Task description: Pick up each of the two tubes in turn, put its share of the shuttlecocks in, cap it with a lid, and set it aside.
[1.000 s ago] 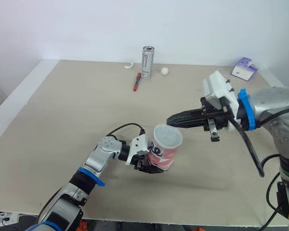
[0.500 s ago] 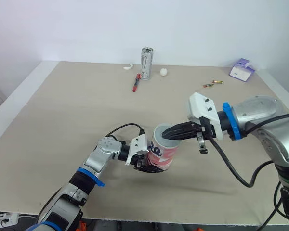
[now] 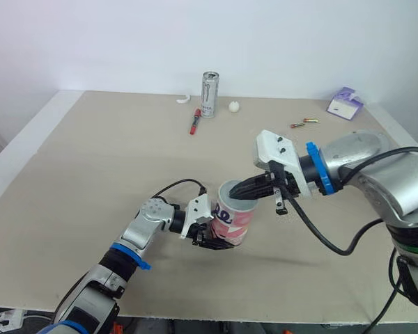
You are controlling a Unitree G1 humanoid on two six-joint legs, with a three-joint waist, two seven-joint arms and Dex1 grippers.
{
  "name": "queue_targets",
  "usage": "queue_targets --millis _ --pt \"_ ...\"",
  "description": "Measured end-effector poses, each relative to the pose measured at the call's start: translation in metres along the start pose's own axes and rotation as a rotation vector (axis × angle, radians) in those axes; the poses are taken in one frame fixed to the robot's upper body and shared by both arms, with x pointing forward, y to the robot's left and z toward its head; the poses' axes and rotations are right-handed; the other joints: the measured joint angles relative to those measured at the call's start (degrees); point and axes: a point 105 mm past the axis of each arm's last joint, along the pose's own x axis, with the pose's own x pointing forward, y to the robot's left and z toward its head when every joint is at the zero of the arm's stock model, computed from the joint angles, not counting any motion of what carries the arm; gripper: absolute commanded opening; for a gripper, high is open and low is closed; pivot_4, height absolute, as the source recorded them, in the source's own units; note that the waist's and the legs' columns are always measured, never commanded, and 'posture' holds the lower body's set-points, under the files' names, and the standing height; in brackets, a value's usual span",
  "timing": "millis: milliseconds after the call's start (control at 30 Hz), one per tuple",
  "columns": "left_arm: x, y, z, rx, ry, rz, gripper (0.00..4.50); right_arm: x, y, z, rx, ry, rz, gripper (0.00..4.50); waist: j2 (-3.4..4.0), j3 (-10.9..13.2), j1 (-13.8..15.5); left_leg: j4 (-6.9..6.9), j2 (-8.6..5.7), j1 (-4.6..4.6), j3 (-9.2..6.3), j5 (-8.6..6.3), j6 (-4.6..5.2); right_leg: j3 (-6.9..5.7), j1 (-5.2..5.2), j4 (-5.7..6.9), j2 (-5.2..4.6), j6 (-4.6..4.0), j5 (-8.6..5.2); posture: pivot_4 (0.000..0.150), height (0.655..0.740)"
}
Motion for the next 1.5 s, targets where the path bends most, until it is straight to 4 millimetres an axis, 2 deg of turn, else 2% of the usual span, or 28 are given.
queue_targets --millis 133,200,333,367,433,500,533,567,633,700,733,833,900,967,1000,1033,1267,1500 --pt "0.001 -0.001 0.003 0.021 -0.003 -0.008 2.97 -0.006 0.004 0.002 0.064 -0.132 0.057 0.11 0.10 0.17 0.15 -0.01 0.00 -0.39 0.06 0.01 0.01 -0.11 -0.09 0.00 -0.06 -0.03 0.04 0.150 0.7400" --pt "0.003 -0.003 0.005 0.030 -0.006 -0.019 2.97 -0.021 0.001 0.006 0.074 -0.214 0.024 0.11 0.15 0.23 0.32 0.01 -0.08 -0.65 0.05 0.02 0.03 -0.14 -0.29 0.00 -0.07 -0.23 0.18 0.150 0.7400" --pt "0.002 -0.002 0.008 0.044 -0.008 -0.020 2.97 -0.083 -0.008 0.014 0.106 -0.438 -0.185 0.11 0.12 0.24 0.51 0.02 -0.28 -1.05 -0.03 0.02 0.04 -0.11 -0.52 -0.02 -0.05 0.07 0.16 0.150 0.7400" --pt "0.001 -0.002 0.008 0.047 -0.005 -0.017 2.97 -0.092 -0.008 0.013 0.117 -0.469 -0.216 0.11 0.13 0.24 0.45 0.01 -0.32 -1.05 -0.03 0.01 0.05 -0.11 -0.50 -0.03 -0.04 0.10 0.15 0.150 0.7400" --pt "0.001 -0.001 0.008 0.049 -0.003 -0.016 2.97 -0.102 -0.004 0.002 0.155 -0.499 -0.270 0.11 0.10 0.25 0.48 -0.02 -0.33 -1.05 -0.07 0.01 0.06 -0.10 -0.47 -0.03 0.06 0.13 0.11 0.150 0.7400" --pt "0.000 0.000 0.008 0.049 -0.003 -0.013 2.97 -0.105 0.001 -0.021 0.229 -0.501 -0.327 0.11 0.09 0.27 0.43 -0.02 -0.29 -1.04 -0.07 0.01 0.06 -0.10 -0.47 -0.03 0.14 0.11 -0.06 0.150 0.7400" --pt "-0.001 0.000 0.008 0.051 0.000 -0.010 2.97 -0.103 0.005 -0.034 0.262 -0.497 -0.356 0.11 0.21 0.30 0.34 -0.02 -0.28 -1.01 -0.08 0.01 0.06 -0.06 -0.47 -0.02 0.17 0.25 -0.12 0.150 0.7400" --pt "-0.002 0.000 0.008 0.051 0.000 -0.009 2.97 -0.102 0.005 -0.036 0.268 -0.496 -0.357 0.11 0.29 0.31 0.31 -0.02 -0.28 -0.99 -0.08 0.01 0.07 -0.03 -0.46 -0.02 0.19 0.28 -0.10 0.150 0.7400" --pt "-0.001 0.001 0.007 0.049 0.002 -0.009 2.97 -0.092 0.014 -0.059 0.279 -0.467 -0.402 0.11 0.24 0.34 0.35 0.01 -0.28 -0.96 -0.10 0.02 0.08 -0.08 -0.38 -0.01 0.32 0.31 -0.11 0.150 0.7400" --pt "-0.002 0.001 0.008 0.050 0.001 -0.008 2.97 -0.066 0.028 -0.092 0.321 -0.410 -0.405 0.66 0.38 0.39 0.30 0.03 -0.28 -0.97 -0.13 0.03 0.07 -0.04 -0.44 0.00 0.34 0.29 -0.07 0.150 0.7400" --pt "-0.002 0.002 0.008 0.051 0.001 -0.008 3.36 -0.061 0.031 -0.098 0.328 -0.397 -0.397 0.89 0.52 0.40 0.29 0.03 -0.30 -0.97 -0.13 0.03 0.07 0.04 -0.46 -0.01 0.33 0.33 -0.04 0.150 0.7400" --pt "-0.001 0.001 0.007 0.056 0.003 -0.014 4.49 -0.042 0.046 -0.117 0.319 -0.356 -0.362 2.23 0.51 0.45 0.28 0.06 -0.37 -0.90 -0.09 0.04 0.06 0.12 -0.41 -0.01 0.33 0.37 -0.02 0.150 0.7400" --pt "-0.002 0.001 0.008 0.066 0.001 -0.016 4.50 -0.033 0.051 -0.126 0.328 -0.358 -0.349 3.10 0.40 0.52 0.28 0.07 -0.36 -0.90 -0.09 0.05 0.05 0.14 -0.42 -0.01 0.32 0.35 -0.01 0.150 0.7400" --pt "-0.002 0.000 0.008 0.070 0.000 -0.023 4.50 -0.027 0.052 -0.130 0.319 -0.357 -0.339 4.15 0.40 0.52 0.27 0.07 -0.36 -0.90 -0.09 0.05 0.05 0.18 -0.44 -0.01 0.31 0.36 -0.01 0.150 0.7400" --pt "-0.002 0.000 0.008 0.070 -0.001 -0.024 4.50 -0.027 0.052 -0.131 0.314 -0.354 -0.339 4.32 0.40 0.53 0.29 0.07 -0.36 -0.92 -0.09 0.05 0.05 0.18 -0.44 -0.01 0.31 0.37 -0.01 0.150 0.7400" --pt "-0.002 0.000 0.008 0.070 -0.002 -0.026 4.50 -0.026 0.051 -0.132 0.302 -0.351 -0.338 4.44 0.39 0.53 0.30 0.07 -0.36 -0.93 -0.09 0.05 0.05 0.17 -0.44 -0.01 0.32 0.37 -0.03 0.150 0.7400" --pt "-0.003 -0.001 0.009 0.076 -0.008 -0.028 4.50 -0.005 0.055 -0.129 0.250 -0.358 -0.265 4.44 0.37 0.54 0.33 0.03 -0.34 -0.99 -0.09 0.04 0.04 0.12 -0.45 0.00 0.42 0.32 -0.12 0.150 0.7400" --pt "-0.024 0.004 0.004 0.087 0.018 0.010 4.50 0.017 0.047 -0.127 0.217 -0.365 -0.241 4.44 0.31 0.59 0.32 0.05 -0.28 -0.95 -0.09 0.04 0.03 0.11 -0.45 0.01 0.47 0.27 -0.06 0.150 0.7400"
